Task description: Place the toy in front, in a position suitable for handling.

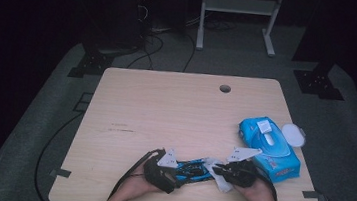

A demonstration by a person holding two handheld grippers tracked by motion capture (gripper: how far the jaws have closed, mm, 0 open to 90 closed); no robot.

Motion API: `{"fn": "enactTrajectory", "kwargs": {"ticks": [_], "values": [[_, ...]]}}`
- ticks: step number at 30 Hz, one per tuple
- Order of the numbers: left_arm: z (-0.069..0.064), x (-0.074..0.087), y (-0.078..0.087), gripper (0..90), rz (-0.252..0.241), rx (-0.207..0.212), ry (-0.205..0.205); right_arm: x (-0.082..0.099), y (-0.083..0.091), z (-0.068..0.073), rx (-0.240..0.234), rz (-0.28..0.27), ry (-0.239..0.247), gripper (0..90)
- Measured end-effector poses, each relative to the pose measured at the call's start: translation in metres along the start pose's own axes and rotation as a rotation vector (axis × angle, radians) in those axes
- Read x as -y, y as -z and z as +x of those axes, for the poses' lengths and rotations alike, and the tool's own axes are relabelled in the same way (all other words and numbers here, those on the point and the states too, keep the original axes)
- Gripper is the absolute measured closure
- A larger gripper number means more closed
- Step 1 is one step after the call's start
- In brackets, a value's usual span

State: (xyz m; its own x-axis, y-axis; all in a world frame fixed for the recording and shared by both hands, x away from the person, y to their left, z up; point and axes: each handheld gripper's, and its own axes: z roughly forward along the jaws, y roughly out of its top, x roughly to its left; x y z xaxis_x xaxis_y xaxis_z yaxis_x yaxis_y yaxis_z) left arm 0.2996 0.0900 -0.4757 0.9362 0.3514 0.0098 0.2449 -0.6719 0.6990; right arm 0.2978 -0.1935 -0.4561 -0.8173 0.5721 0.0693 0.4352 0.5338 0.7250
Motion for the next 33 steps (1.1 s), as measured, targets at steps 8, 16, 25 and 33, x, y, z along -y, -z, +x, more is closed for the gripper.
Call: {"fn": "enactTrajectory", "kwargs": {"ticks": [8, 16, 25, 33], "values": [[0.002, 0.0, 0.002, 21.8, -0.024, 0.024, 0.033, -0.004, 0.0, 0.008, -0.053, -0.017, 0.016, 83.2], [0.003, 0.0, 0.002, 22.2, -0.024, 0.026, 0.033, 0.003, 0.004, -0.003, -0.015, 0.029, -0.003, 83.2], [0.001, -0.001, 0.0, 23.2, -0.011, 0.009, 0.014, -0.012, -0.011, 0.009, -0.05, -0.026, 0.019, 83.1], [0.0, -0.001, -0.001, 23.5, -0.016, 0.007, 0.016, -0.009, -0.012, -0.009, 0.017, -0.042, -0.075, 83.0]]}}
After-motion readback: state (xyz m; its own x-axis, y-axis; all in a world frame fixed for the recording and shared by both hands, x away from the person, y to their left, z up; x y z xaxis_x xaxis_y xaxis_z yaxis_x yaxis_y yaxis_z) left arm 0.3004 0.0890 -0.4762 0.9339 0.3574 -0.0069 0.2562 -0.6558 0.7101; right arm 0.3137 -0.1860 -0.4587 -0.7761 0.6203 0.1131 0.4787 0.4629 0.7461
